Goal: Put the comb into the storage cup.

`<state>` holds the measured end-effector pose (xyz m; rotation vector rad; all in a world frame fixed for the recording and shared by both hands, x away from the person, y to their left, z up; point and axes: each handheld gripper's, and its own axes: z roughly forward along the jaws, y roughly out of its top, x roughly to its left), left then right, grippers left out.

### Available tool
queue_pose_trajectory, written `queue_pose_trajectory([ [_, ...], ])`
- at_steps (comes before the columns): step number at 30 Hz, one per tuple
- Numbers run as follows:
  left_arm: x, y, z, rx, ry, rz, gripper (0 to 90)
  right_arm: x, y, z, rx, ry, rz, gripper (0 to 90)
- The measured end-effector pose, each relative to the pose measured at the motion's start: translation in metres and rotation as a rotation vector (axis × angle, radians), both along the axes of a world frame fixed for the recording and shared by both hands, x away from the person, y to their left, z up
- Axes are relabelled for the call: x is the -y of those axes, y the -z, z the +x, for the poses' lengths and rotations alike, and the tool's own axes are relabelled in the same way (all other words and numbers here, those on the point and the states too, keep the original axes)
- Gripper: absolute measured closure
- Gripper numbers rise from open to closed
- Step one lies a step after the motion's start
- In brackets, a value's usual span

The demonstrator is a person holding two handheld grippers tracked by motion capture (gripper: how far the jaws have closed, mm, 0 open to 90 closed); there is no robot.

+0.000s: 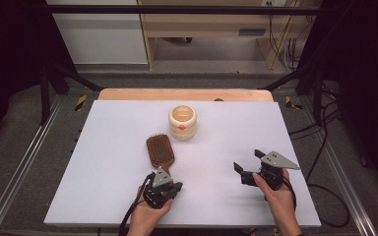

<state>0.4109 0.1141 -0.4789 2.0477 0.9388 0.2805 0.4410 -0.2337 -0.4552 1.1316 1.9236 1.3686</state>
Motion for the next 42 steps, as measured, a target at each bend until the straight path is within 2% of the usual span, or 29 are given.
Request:
queue_pose_trajectory([
  [26, -0.016, 0.0, 0.01, -0.015, -0.062, 0.014, 89.4, -0.004, 0.001, 0.0, -0.006, -0.019, -0.008, 7.7],
  [42, -0.021, 0.002, 0.012, -0.021, -0.083, 0.039, 89.6, -0.005, 0.002, 0.0, -0.012, -0.026, -0.012, 7.6],
])
